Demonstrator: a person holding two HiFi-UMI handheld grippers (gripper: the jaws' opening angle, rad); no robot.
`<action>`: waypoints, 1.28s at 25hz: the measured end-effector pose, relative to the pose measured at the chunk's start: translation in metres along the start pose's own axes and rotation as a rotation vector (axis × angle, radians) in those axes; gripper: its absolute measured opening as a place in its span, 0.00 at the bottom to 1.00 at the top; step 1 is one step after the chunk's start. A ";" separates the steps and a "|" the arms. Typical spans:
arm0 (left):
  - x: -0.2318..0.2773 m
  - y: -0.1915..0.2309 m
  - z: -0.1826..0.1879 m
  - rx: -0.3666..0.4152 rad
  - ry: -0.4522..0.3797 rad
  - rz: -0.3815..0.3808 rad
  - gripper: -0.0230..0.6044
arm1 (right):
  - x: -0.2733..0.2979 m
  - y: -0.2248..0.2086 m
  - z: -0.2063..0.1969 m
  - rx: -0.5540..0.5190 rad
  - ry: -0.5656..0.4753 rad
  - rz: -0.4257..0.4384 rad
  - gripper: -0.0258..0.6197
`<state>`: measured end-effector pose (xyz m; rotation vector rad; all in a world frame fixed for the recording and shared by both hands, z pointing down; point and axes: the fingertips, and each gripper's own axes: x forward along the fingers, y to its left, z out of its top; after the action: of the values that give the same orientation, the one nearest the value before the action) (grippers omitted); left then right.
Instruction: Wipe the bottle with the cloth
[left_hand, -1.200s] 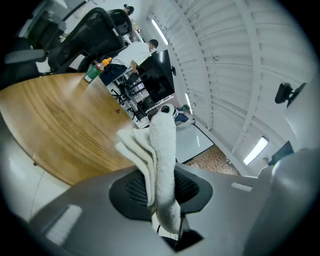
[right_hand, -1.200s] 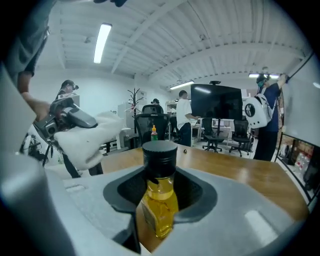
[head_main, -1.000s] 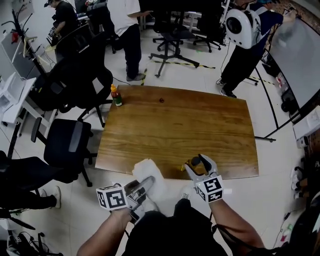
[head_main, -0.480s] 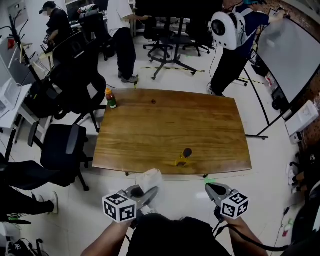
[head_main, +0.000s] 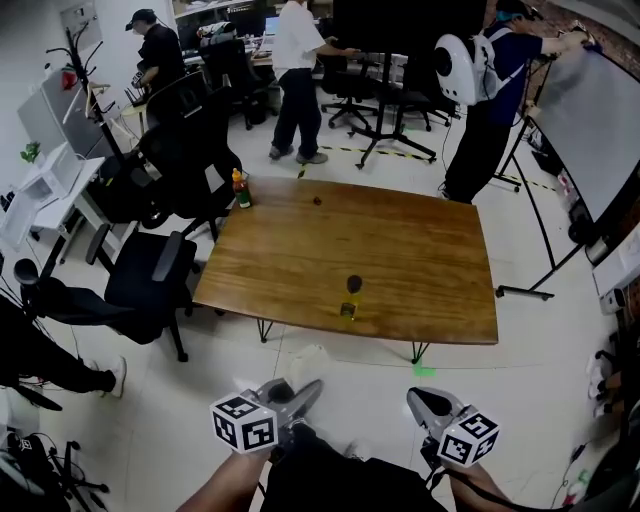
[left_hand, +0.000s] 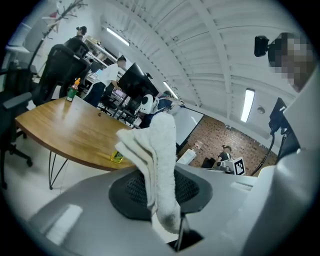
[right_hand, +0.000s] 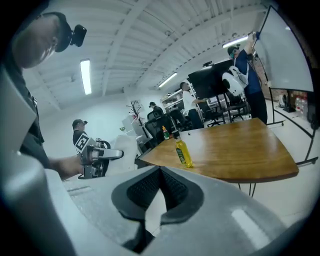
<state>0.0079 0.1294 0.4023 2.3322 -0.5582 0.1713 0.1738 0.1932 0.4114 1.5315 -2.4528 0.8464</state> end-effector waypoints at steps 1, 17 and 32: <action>-0.004 -0.009 -0.008 0.003 -0.005 0.009 0.20 | -0.007 0.001 -0.007 0.000 0.004 0.015 0.06; -0.034 -0.043 -0.041 0.035 0.063 0.037 0.20 | -0.046 0.032 -0.035 0.029 -0.025 0.043 0.06; -0.069 0.002 -0.023 0.035 0.122 -0.074 0.20 | -0.006 0.072 -0.037 0.055 -0.061 -0.104 0.06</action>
<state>-0.0538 0.1672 0.4008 2.3534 -0.4111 0.2885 0.1079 0.2415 0.4118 1.7119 -2.3859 0.8681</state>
